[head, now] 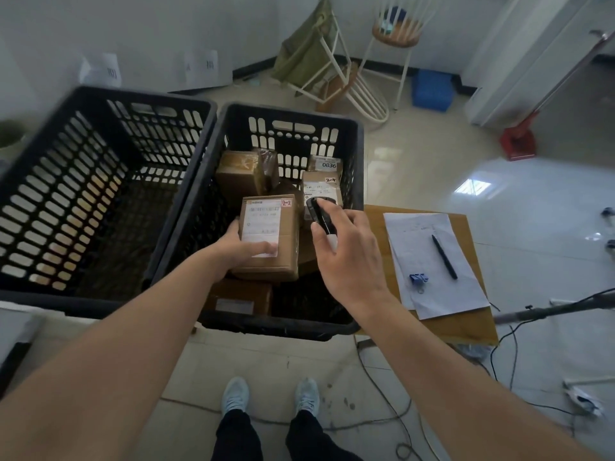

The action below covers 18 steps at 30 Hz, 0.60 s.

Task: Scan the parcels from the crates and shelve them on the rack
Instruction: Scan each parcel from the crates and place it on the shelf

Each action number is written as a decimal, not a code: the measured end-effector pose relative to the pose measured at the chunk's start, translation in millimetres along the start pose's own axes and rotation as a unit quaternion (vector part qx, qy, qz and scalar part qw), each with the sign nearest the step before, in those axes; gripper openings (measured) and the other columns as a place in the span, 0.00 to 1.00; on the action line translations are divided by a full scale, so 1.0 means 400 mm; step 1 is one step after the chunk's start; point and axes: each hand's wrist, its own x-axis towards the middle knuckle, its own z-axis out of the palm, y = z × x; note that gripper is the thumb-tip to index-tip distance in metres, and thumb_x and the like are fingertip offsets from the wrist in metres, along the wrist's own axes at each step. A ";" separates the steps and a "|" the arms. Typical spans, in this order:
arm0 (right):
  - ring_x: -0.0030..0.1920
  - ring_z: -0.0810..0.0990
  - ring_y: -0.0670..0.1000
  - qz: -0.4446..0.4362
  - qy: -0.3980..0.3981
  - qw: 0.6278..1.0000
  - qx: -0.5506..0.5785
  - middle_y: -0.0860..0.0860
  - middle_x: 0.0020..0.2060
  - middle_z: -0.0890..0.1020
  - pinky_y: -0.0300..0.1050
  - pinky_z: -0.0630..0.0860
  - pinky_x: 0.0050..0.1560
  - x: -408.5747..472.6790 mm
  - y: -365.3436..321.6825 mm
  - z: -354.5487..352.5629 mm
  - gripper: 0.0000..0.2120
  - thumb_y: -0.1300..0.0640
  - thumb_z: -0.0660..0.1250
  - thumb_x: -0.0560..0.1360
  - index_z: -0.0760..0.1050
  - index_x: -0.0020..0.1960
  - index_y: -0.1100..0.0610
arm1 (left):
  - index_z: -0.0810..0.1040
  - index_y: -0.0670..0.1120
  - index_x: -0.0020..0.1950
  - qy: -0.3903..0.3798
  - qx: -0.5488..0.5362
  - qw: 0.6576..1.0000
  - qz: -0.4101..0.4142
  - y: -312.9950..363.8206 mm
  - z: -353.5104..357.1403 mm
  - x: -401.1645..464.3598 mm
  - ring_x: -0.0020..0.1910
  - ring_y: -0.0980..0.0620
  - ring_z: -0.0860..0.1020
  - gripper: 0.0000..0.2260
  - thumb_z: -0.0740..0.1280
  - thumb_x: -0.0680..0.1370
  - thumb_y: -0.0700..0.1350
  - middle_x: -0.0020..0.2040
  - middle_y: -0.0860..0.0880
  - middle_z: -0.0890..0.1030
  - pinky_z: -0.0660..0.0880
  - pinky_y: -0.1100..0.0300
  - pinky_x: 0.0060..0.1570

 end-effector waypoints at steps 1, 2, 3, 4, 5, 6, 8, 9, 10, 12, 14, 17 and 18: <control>0.61 0.79 0.53 0.001 -0.004 1.000 0.006 0.52 0.67 0.75 0.55 0.83 0.59 0.000 -0.001 0.003 0.23 0.44 0.63 0.86 0.67 0.80 0.41 | 0.52 0.55 0.85 -0.013 -0.017 1.000 0.005 -0.009 0.001 0.003 0.73 0.45 0.70 0.55 0.84 0.68 0.53 0.75 0.51 0.71 0.63 0.41 0.77; 0.61 0.79 0.53 0.002 -0.008 1.000 0.012 0.52 0.67 0.75 0.54 0.83 0.60 -0.001 -0.001 0.006 0.23 0.44 0.63 0.86 0.67 0.79 0.41 | 0.50 0.58 0.85 -0.021 -0.034 0.999 0.011 -0.015 0.000 0.007 0.73 0.46 0.70 0.57 0.84 0.67 0.53 0.75 0.52 0.70 0.62 0.41 0.78; 0.61 0.79 0.52 0.003 -0.010 1.000 0.019 0.52 0.67 0.75 0.54 0.83 0.60 -0.002 -0.001 0.008 0.22 0.44 0.63 0.86 0.68 0.79 0.41 | 0.50 0.60 0.85 -0.028 -0.050 0.998 0.016 -0.018 0.000 0.011 0.73 0.46 0.70 0.58 0.85 0.65 0.54 0.74 0.53 0.71 0.62 0.41 0.78; 0.61 0.78 0.52 0.004 -0.012 1.000 0.023 0.52 0.66 0.75 0.53 0.83 0.61 -0.001 -0.001 0.009 0.22 0.44 0.63 0.86 0.68 0.79 0.42 | 0.50 0.62 0.84 -0.033 -0.064 0.997 0.021 -0.019 0.000 0.013 0.72 0.46 0.70 0.59 0.85 0.63 0.54 0.73 0.54 0.72 0.62 0.41 0.77; 0.61 0.78 0.51 0.005 -0.013 1.000 0.027 0.51 0.66 0.75 0.52 0.82 0.61 0.000 -0.002 0.011 0.22 0.45 0.63 0.86 0.68 0.80 0.42 | 0.51 0.64 0.84 -0.038 -0.078 0.996 0.023 -0.019 0.001 0.015 0.72 0.46 0.70 0.60 0.85 0.62 0.54 0.72 0.54 0.73 0.62 0.41 0.77; 0.60 0.77 0.50 0.005 -0.014 0.999 0.029 0.51 0.66 0.75 0.51 0.82 0.61 0.001 -0.003 0.013 0.22 0.45 0.63 0.86 0.68 0.80 0.42 | 0.51 0.65 0.83 -0.044 -0.092 0.995 0.020 -0.020 0.002 0.017 0.72 0.46 0.70 0.60 0.85 0.61 0.53 0.72 0.54 0.73 0.61 0.41 0.76; 0.59 0.75 0.47 0.005 -0.017 0.999 0.029 0.51 0.66 0.75 0.50 0.82 0.61 0.000 -0.005 0.018 0.22 0.45 0.63 0.86 0.68 0.80 0.42 | 0.50 0.68 0.83 -0.057 -0.111 0.992 0.004 -0.024 0.006 0.019 0.73 0.46 0.69 0.59 0.86 0.63 0.52 0.74 0.53 0.72 0.57 0.39 0.76; 0.60 0.75 0.48 0.006 -0.019 0.999 0.028 0.51 0.67 0.75 0.50 0.82 0.61 0.000 -0.007 0.021 0.22 0.45 0.63 0.86 0.68 0.80 0.42 | 0.50 0.70 0.82 -0.064 -0.116 0.991 -0.005 -0.028 0.008 0.020 0.74 0.45 0.67 0.58 0.85 0.65 0.52 0.75 0.53 0.71 0.55 0.38 0.77; 0.61 0.76 0.49 0.008 -0.022 0.999 0.027 0.52 0.67 0.75 0.51 0.82 0.61 0.000 -0.008 0.022 0.23 0.45 0.63 0.86 0.68 0.80 0.41 | 0.50 0.71 0.82 -0.068 -0.124 0.990 -0.013 -0.031 0.008 0.021 0.75 0.45 0.66 0.57 0.84 0.66 0.51 0.75 0.54 0.70 0.53 0.38 0.78; 0.63 0.76 0.51 0.009 -0.028 0.999 0.025 0.52 0.68 0.74 0.53 0.82 0.62 -0.001 -0.009 0.023 0.23 0.45 0.63 0.86 0.67 0.80 0.41 | 0.51 0.72 0.81 -0.070 -0.149 0.986 -0.016 -0.033 0.007 0.021 0.75 0.45 0.67 0.55 0.83 0.67 0.50 0.76 0.53 0.71 0.53 0.37 0.79; 0.63 0.77 0.52 0.008 -0.031 0.999 0.025 0.52 0.67 0.74 0.54 0.82 0.62 -0.002 -0.010 0.023 0.23 0.45 0.63 0.86 0.67 0.80 0.41 | 0.50 0.71 0.82 -0.071 -0.169 0.983 -0.004 -0.025 0.010 0.018 0.76 0.44 0.67 0.53 0.80 0.69 0.48 0.79 0.51 0.70 0.53 0.37 0.80; 0.62 0.77 0.51 0.005 -0.033 0.999 0.021 0.51 0.67 0.74 0.53 0.83 0.61 -0.010 -0.010 0.024 0.23 0.45 0.63 0.86 0.67 0.80 0.40 | 0.47 0.71 0.82 -0.082 -0.181 0.980 0.015 -0.018 0.019 0.009 0.77 0.42 0.66 0.53 0.78 0.71 0.45 0.80 0.49 0.68 0.51 0.36 0.80; 0.62 0.77 0.51 0.005 -0.035 0.999 0.020 0.51 0.67 0.74 0.53 0.83 0.61 -0.014 -0.009 0.024 0.23 0.45 0.63 0.86 0.67 0.80 0.40 | 0.47 0.72 0.82 -0.090 -0.195 0.977 0.020 -0.019 0.022 0.007 0.77 0.41 0.67 0.54 0.78 0.70 0.44 0.79 0.48 0.69 0.54 0.35 0.80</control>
